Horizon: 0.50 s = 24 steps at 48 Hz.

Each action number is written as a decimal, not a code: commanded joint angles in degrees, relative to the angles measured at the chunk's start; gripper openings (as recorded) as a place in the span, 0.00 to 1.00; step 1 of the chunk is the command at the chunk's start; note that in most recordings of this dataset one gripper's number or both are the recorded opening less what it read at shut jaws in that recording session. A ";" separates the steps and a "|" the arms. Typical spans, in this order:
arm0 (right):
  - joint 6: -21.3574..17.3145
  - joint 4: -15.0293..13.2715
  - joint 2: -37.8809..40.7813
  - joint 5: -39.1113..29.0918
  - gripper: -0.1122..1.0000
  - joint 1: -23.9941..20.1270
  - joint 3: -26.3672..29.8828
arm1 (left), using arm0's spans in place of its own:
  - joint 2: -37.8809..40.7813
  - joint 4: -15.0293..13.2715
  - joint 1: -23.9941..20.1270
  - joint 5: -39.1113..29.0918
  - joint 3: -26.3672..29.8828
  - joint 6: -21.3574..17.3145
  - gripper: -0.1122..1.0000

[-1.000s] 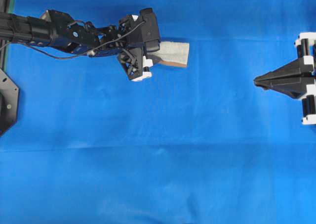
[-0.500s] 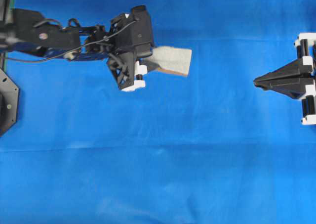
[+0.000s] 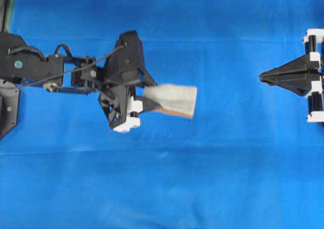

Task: Hand over the sponge with the left arm and wipe it with the right arm.
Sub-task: 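Hold the sponge up while the right gripper approaches its right end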

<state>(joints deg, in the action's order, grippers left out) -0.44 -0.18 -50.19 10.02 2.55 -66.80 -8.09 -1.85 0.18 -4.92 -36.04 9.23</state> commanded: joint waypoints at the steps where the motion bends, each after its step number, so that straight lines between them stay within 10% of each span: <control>1: -0.09 0.09 0.70 0.09 0.10 0.09 1.14 | -0.79 -0.09 0.26 0.70 1.14 0.09 0.46; 24: -4.66 0.44 12.22 0.26 0.12 -0.70 8.17 | -0.79 0.00 -0.18 0.70 0.97 0.00 0.46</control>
<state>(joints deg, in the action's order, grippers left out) -4.92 0.00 -40.34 10.02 2.46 -61.52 -8.09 -1.85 0.09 -4.75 -36.04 9.32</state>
